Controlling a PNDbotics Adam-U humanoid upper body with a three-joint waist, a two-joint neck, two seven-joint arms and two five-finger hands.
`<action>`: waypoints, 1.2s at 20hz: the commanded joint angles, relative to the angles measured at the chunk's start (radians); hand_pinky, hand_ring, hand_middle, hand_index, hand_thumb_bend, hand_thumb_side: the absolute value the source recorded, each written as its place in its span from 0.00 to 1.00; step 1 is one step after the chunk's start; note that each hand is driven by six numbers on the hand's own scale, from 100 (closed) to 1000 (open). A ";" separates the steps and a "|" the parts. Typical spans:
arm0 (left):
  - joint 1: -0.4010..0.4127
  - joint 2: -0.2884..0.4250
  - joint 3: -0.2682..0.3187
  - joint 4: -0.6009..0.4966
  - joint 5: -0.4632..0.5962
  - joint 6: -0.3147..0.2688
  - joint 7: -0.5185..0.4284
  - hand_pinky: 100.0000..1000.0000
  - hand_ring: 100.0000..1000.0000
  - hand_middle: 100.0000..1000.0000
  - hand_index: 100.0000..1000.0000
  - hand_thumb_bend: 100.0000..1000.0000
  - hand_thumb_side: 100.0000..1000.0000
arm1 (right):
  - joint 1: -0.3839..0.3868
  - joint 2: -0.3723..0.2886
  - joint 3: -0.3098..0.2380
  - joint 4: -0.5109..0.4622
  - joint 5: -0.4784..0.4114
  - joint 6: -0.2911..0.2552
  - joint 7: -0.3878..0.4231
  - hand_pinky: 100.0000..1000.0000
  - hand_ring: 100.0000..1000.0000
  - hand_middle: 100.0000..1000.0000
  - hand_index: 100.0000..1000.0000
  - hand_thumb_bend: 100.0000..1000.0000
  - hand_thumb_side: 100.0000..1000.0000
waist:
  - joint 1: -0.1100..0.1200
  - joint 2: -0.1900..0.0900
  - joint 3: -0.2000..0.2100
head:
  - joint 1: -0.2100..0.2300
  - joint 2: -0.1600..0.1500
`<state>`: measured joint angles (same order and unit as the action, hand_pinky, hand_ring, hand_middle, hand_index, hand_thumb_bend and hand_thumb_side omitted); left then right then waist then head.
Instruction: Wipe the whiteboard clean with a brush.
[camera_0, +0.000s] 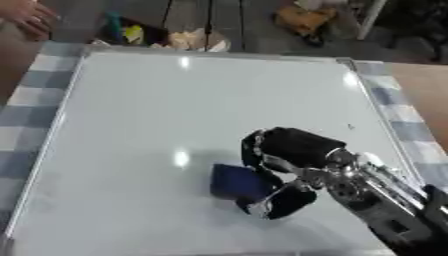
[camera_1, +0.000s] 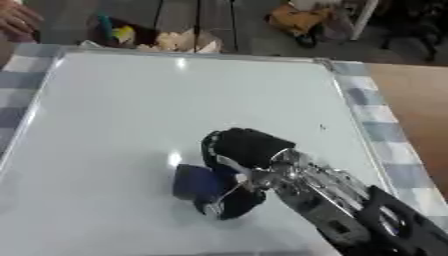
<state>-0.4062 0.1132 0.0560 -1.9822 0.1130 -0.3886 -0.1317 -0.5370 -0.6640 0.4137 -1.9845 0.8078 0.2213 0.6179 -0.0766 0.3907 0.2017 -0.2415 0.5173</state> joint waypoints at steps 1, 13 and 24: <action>-0.014 0.002 -0.003 -0.018 -0.004 -0.003 -0.005 0.30 0.67 0.52 0.46 0.06 0.97 | -0.010 -0.010 -0.008 -0.016 -0.009 0.008 -0.002 0.67 0.65 0.57 0.06 0.20 0.31 | 0.004 -0.016 0.001 | -0.004 -0.011; -0.015 0.000 -0.002 -0.018 -0.003 -0.002 -0.007 0.30 0.67 0.52 0.45 0.06 0.97 | -0.009 -0.007 -0.009 -0.010 -0.027 0.000 0.012 0.65 0.65 0.58 0.06 0.19 0.22 | 0.003 -0.013 0.002 | -0.004 -0.011; -0.016 -0.001 -0.003 -0.018 -0.002 -0.002 -0.010 0.30 0.67 0.52 0.45 0.06 0.97 | -0.011 -0.001 -0.011 0.010 -0.031 0.000 -0.006 0.60 0.60 0.54 0.05 0.19 0.21 | 0.003 -0.010 0.006 | -0.005 -0.012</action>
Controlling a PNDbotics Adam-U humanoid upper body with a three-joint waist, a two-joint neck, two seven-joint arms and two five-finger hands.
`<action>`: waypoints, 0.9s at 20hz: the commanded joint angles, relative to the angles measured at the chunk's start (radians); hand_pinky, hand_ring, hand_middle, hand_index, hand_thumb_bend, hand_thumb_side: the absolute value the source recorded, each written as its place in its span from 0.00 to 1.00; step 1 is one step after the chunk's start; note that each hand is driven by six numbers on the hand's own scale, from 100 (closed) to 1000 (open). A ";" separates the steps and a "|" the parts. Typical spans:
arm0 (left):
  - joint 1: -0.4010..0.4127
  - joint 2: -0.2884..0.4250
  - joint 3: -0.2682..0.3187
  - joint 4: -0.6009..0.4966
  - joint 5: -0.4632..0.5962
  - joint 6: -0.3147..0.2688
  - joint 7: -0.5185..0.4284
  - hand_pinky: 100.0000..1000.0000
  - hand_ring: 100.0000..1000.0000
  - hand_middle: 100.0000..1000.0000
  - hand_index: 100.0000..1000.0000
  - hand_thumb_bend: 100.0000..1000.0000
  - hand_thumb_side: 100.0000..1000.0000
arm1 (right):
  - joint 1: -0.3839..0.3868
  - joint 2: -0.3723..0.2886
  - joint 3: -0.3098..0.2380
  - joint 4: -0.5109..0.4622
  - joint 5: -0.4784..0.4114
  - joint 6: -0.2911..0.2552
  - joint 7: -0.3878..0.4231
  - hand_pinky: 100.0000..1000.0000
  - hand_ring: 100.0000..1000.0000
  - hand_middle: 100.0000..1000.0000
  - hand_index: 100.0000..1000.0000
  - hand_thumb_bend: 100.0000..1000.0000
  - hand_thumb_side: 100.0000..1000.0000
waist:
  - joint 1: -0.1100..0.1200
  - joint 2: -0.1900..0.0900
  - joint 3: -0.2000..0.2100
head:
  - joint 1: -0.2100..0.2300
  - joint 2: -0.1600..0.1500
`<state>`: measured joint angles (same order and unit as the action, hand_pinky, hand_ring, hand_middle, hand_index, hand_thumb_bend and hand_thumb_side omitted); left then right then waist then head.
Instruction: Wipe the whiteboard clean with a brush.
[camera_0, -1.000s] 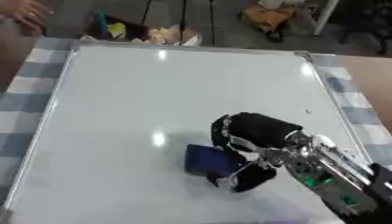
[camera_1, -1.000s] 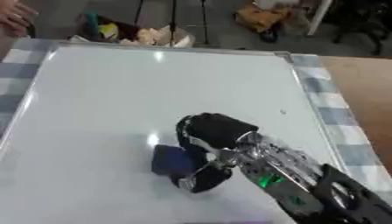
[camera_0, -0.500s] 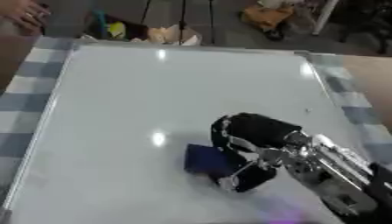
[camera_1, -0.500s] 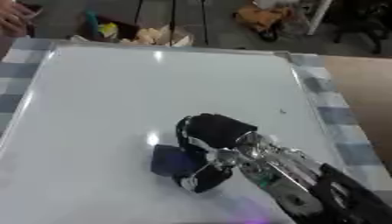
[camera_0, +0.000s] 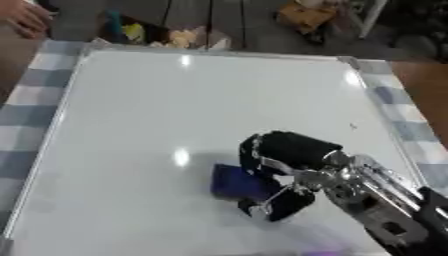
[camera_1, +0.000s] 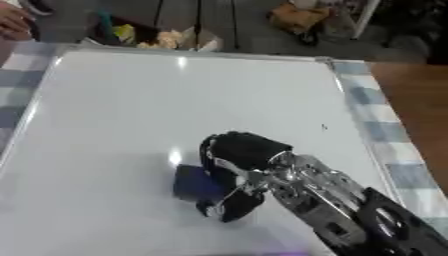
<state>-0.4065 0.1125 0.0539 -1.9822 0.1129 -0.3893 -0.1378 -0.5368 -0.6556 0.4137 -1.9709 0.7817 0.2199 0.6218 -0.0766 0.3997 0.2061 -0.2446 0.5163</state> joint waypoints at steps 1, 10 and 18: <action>-0.016 -0.001 -0.001 -0.018 -0.002 -0.001 -0.004 0.30 0.67 0.52 0.45 0.06 0.97 | -0.012 -0.009 -0.011 -0.004 -0.005 0.001 -0.014 0.60 0.60 0.54 0.05 0.19 0.21 | 0.003 -0.019 0.001 | -0.002 -0.011; -0.016 -0.001 -0.001 -0.018 -0.001 0.000 -0.005 0.30 0.67 0.52 0.45 0.06 0.97 | -0.011 -0.007 -0.009 0.008 0.006 0.005 -0.039 0.51 0.52 0.46 0.05 0.21 0.16 | 0.004 -0.019 0.002 | -0.004 -0.012; -0.017 -0.002 -0.001 -0.018 0.000 0.001 -0.006 0.30 0.67 0.52 0.45 0.06 0.97 | -0.011 -0.003 -0.003 0.020 0.018 -0.002 -0.051 0.49 0.51 0.45 0.05 0.19 0.11 | 0.002 -0.019 0.005 | -0.006 -0.010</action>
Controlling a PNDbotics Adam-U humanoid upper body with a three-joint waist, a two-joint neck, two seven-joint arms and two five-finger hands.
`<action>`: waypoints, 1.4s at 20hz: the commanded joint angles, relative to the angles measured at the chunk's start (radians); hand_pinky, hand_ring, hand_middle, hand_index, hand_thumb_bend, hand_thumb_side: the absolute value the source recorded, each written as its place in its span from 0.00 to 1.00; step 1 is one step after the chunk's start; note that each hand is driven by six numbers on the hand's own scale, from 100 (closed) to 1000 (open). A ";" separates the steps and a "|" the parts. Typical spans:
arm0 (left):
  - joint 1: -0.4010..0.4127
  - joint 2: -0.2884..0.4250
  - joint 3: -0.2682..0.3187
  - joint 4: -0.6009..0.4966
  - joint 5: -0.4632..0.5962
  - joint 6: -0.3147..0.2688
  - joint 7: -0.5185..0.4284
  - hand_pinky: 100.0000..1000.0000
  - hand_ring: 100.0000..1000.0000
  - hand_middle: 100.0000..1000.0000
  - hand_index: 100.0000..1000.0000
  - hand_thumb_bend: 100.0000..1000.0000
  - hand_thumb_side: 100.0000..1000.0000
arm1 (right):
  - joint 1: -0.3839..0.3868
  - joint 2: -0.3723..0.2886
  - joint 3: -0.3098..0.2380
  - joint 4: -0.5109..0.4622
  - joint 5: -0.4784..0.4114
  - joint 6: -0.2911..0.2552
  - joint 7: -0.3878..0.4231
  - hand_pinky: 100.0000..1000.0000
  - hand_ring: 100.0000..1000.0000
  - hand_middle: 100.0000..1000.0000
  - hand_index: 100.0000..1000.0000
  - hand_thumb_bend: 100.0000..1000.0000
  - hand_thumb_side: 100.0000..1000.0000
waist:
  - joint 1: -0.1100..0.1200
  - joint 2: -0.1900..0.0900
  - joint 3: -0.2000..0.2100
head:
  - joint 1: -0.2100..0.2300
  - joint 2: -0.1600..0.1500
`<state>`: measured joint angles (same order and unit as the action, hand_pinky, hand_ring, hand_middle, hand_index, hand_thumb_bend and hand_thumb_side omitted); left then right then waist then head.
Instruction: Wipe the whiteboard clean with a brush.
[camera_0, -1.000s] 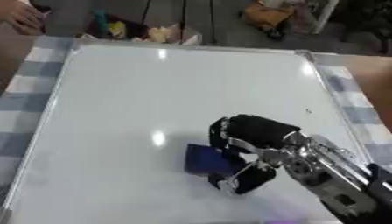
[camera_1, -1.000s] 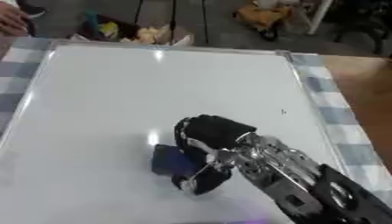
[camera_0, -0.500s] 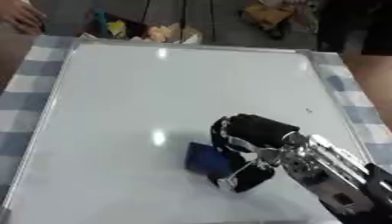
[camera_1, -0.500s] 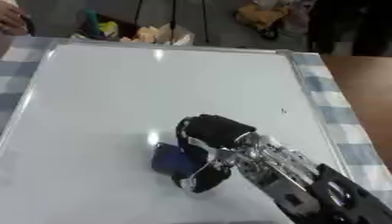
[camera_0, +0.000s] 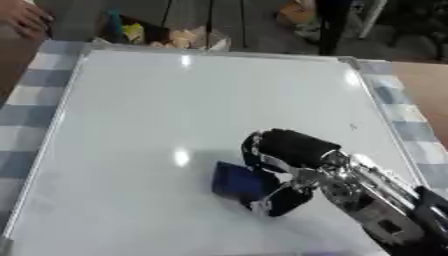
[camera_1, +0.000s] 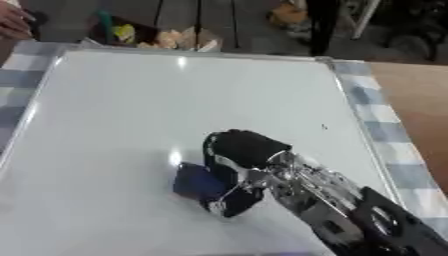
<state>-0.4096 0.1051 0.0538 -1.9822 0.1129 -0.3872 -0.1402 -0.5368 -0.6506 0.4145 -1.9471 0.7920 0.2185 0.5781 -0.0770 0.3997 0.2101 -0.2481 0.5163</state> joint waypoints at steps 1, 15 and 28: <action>-0.014 0.006 -0.001 -0.018 0.000 -0.001 -0.004 0.30 0.67 0.52 0.45 0.06 0.97 | -0.011 -0.008 -0.003 -0.003 0.007 0.000 -0.009 0.51 0.52 0.46 0.05 0.19 0.10 | 0.002 -0.019 0.001 | -0.003 -0.010; -0.017 0.007 -0.002 -0.018 0.002 0.000 -0.004 0.30 0.67 0.52 0.45 0.06 0.97 | -0.006 -0.007 -0.008 -0.005 -0.014 0.016 -0.037 0.46 0.51 0.44 0.03 0.11 0.07 | 0.000 -0.022 0.002 | -0.002 -0.012; -0.016 0.008 -0.003 -0.018 0.004 0.002 -0.006 0.30 0.67 0.52 0.45 0.06 0.97 | 0.005 -0.024 -0.018 -0.035 -0.027 0.026 -0.061 0.43 0.48 0.42 0.03 0.12 0.08 | 0.003 -0.029 -0.006 | 0.001 -0.009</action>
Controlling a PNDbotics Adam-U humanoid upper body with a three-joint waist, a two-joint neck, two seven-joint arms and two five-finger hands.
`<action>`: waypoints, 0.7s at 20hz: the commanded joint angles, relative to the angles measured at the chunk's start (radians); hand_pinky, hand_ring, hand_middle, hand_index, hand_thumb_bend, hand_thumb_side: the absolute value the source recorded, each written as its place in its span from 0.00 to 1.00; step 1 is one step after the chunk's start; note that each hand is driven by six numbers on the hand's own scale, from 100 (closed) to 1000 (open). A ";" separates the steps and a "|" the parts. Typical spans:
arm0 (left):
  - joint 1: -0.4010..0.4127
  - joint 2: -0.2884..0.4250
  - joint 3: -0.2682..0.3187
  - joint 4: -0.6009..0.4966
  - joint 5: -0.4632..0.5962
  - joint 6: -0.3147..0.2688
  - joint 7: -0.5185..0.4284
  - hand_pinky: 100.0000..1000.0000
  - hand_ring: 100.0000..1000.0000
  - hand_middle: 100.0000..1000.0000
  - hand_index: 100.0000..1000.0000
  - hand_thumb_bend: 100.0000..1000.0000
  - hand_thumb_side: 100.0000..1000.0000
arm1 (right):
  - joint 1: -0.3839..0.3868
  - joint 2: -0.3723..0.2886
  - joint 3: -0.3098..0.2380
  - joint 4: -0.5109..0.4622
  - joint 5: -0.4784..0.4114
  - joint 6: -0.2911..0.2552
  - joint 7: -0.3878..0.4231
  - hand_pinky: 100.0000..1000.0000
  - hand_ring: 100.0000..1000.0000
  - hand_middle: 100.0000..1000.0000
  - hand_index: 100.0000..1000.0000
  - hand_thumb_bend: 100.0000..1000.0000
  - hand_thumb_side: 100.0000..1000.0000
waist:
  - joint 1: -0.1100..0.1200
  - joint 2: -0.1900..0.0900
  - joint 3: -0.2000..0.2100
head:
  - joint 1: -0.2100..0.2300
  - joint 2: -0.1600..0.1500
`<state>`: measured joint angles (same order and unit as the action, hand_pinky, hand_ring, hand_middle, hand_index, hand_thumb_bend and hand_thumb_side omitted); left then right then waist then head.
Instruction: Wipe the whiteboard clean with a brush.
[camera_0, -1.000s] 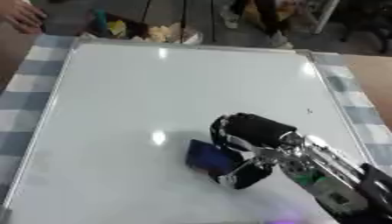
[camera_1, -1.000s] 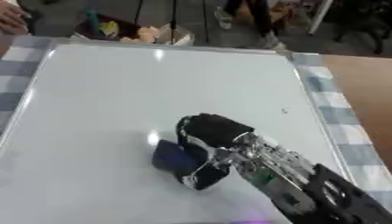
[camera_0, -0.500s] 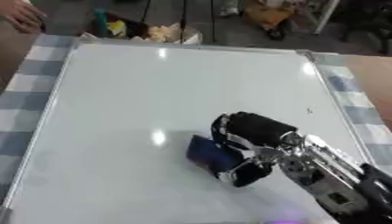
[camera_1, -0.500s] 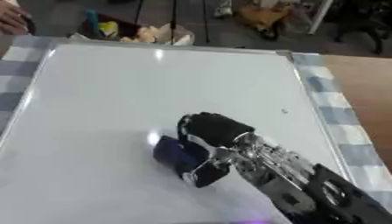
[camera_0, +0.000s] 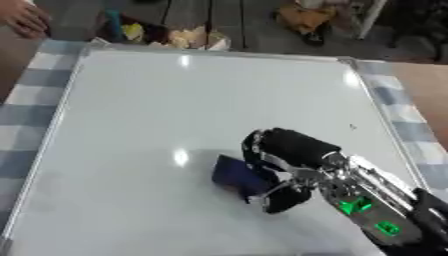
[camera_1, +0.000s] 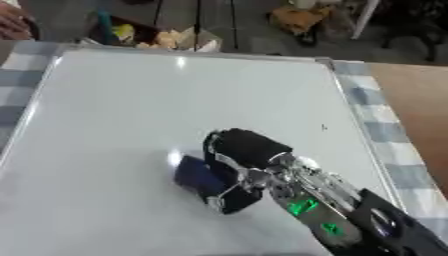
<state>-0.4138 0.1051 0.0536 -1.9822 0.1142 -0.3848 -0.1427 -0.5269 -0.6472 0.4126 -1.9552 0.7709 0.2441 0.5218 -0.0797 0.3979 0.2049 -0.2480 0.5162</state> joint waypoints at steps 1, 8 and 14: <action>-0.011 0.008 -0.002 -0.018 0.003 0.000 -0.004 0.30 0.67 0.52 0.45 0.06 0.97 | -0.004 -0.029 -0.017 -0.030 -0.005 0.000 -0.004 0.42 0.47 0.42 0.02 0.13 0.09 | 0.006 -0.028 -0.002 | 0.001 -0.009; -0.009 0.008 -0.003 -0.018 0.003 0.000 -0.006 0.30 0.67 0.52 0.45 0.05 0.96 | 0.001 -0.034 -0.024 -0.039 0.001 0.005 -0.013 0.35 0.41 0.36 0.02 0.15 0.07 | 0.011 -0.032 -0.003 | 0.000 -0.009; -0.009 0.007 -0.003 -0.018 0.004 0.001 -0.008 0.30 0.67 0.52 0.45 0.05 0.96 | 0.002 -0.034 -0.026 -0.035 0.002 0.016 -0.026 0.39 0.45 0.39 0.02 0.17 0.09 | 0.013 -0.032 -0.005 | -0.001 -0.010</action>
<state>-0.4138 0.1051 0.0535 -1.9822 0.1145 -0.3824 -0.1455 -0.5175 -0.6563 0.4007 -1.9729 0.7715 0.2578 0.5014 -0.0713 0.3891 0.1998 -0.2480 0.5162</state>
